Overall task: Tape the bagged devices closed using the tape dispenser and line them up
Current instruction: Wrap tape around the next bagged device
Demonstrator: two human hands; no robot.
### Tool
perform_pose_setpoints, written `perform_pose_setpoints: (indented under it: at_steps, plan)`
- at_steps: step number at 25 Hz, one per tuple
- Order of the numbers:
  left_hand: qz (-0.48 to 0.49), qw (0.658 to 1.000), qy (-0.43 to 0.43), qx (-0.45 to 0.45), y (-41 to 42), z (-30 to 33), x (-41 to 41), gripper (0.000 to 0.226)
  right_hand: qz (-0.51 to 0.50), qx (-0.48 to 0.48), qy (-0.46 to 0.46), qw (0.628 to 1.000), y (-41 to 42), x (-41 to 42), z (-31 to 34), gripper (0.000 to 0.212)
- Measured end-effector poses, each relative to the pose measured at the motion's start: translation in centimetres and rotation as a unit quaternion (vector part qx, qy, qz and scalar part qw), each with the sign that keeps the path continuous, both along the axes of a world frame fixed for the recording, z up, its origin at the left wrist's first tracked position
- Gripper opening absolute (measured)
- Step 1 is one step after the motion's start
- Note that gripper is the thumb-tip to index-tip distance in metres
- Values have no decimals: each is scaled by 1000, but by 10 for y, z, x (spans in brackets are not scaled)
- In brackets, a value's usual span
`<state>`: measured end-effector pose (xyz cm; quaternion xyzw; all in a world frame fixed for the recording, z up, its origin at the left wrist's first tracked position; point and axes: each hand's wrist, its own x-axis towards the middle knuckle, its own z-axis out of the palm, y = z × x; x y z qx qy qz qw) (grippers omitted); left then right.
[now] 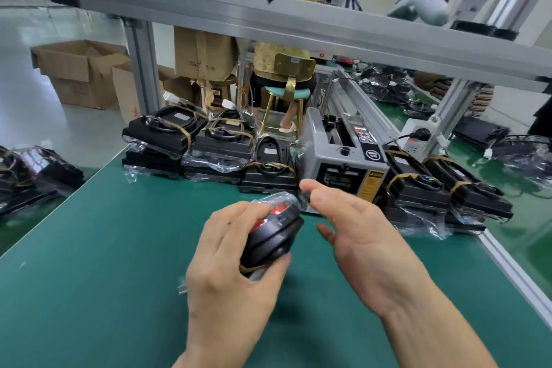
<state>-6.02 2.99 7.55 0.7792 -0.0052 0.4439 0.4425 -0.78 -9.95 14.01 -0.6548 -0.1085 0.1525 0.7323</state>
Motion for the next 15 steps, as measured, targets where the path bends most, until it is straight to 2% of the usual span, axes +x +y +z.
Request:
perform_pose_setpoints:
  at_steps: [6,8,11,13,15]
  plan:
    - [10,1000,-15,14,-5,1,-4,52,-46,30,1,998,0,-14,-8,27]
    - [14,1000,-13,18,-7,0,-3,51,-52,28,-1,998,0,-17,-8,22]
    - [23,999,-12,31,-12,-3,-3,47,-68,35,12,997,1,-20,-11,4]
    - [28,999,-16,37,-14,-4,-3,44,-85,35,7,996,1,-23,-14,14]
    - [33,998,-19,40,-17,-4,-4,42,-97,45,2,994,1,-25,-15,14]
